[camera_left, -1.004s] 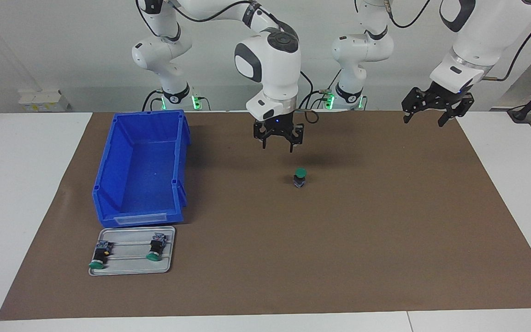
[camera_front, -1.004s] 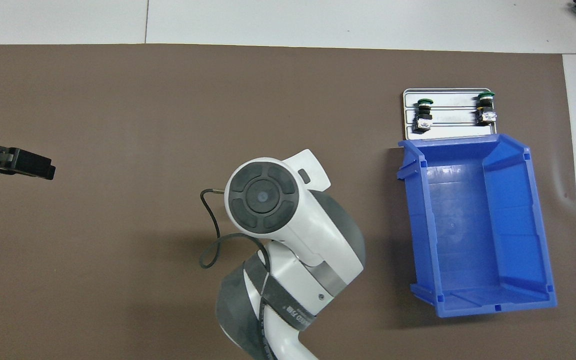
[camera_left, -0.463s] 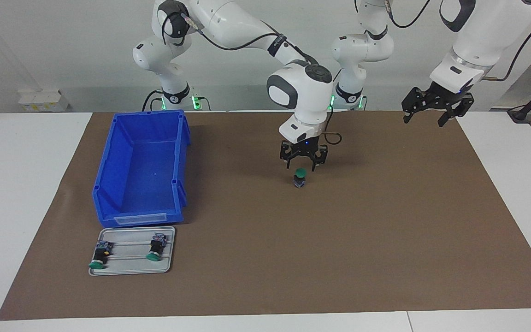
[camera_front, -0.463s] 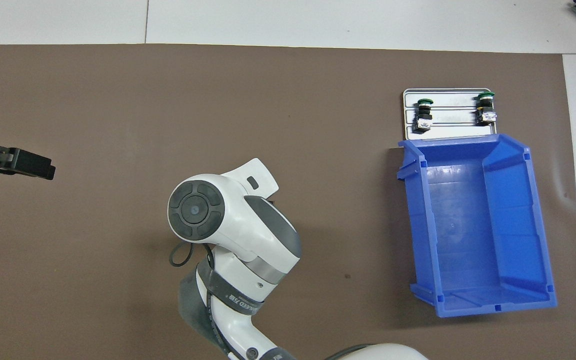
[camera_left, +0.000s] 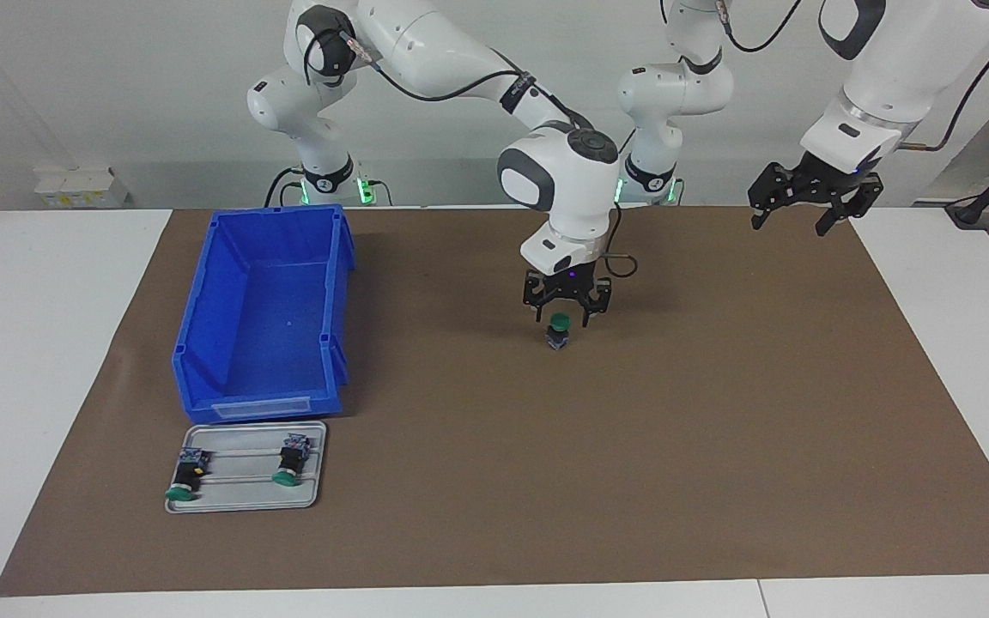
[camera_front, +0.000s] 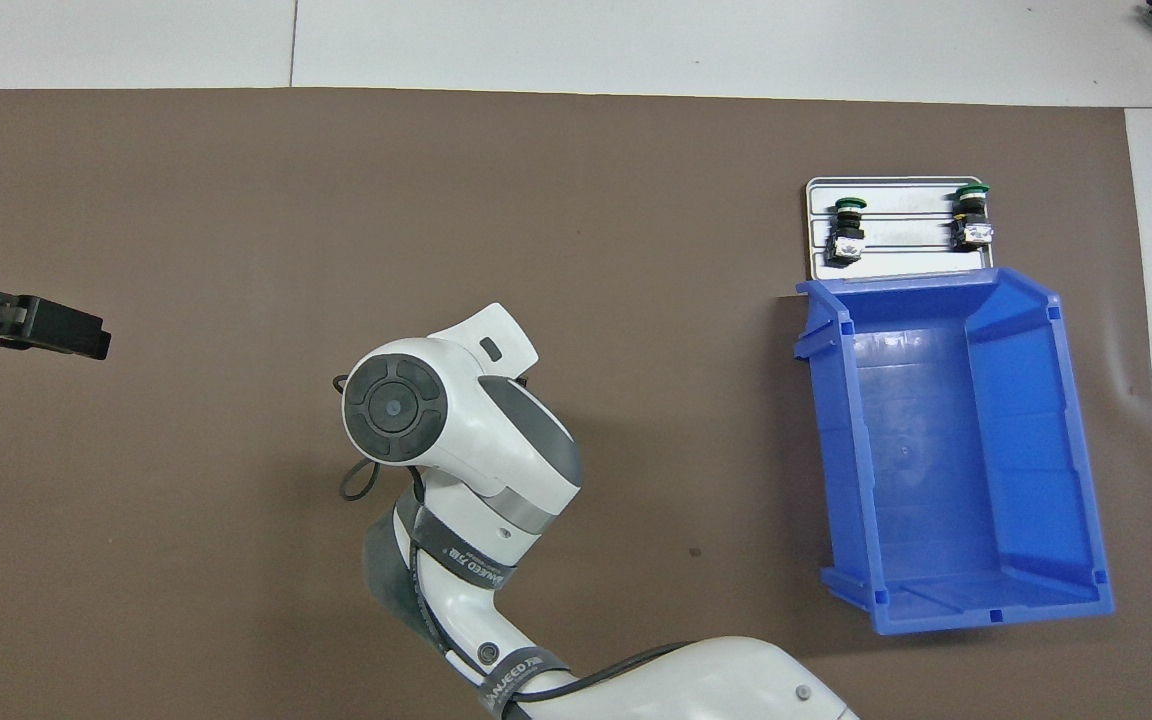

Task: Place and press button with both arms

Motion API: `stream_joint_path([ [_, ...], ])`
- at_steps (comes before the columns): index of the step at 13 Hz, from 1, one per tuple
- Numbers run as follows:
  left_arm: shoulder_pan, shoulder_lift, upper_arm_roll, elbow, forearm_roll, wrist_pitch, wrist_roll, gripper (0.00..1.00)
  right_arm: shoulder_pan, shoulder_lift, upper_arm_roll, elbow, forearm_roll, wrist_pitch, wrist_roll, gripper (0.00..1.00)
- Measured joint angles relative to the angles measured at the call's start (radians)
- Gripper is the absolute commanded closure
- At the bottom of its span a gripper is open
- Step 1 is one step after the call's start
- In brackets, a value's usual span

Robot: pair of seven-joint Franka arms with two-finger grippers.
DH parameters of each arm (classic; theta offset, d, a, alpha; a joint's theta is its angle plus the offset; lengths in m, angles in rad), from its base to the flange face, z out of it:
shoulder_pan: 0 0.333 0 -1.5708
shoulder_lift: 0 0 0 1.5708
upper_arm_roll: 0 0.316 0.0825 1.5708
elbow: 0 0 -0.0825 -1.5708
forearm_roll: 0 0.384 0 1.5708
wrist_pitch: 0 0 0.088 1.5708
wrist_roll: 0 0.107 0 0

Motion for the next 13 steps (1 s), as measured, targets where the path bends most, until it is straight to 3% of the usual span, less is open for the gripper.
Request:
stream_joint_path([
  [13,0.0,0.0,0.0,0.0,0.0,0.0,0.0,0.0,0.0,0.004,0.003,-0.06,0.023,0.0,-0.053,0.18],
])
